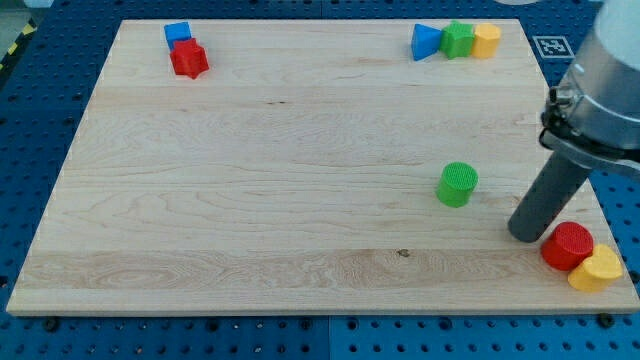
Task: Move the green circle closer to the yellow hexagon
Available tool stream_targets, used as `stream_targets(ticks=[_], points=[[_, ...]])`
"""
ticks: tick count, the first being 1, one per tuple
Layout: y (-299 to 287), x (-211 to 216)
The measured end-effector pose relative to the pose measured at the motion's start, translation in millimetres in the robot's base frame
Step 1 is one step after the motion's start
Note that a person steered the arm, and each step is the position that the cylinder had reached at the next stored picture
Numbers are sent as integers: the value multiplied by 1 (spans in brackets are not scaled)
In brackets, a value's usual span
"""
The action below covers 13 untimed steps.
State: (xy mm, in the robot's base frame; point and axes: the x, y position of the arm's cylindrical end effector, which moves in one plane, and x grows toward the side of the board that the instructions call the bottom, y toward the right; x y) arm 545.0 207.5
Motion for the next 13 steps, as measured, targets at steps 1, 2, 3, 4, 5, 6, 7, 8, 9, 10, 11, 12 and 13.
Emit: stream_targets(ticks=[1,2,3,4,5,6,7,8,9,10,11,12,13], points=[[-25,-9],[-67,-19],[-62,-33],[-46,-60],[-59,-66],[-84,-66],[-87,-68],[-72,-98],[-64,-112],[-91,-107],[-111,-112],[-86,-119],[-36,-119]])
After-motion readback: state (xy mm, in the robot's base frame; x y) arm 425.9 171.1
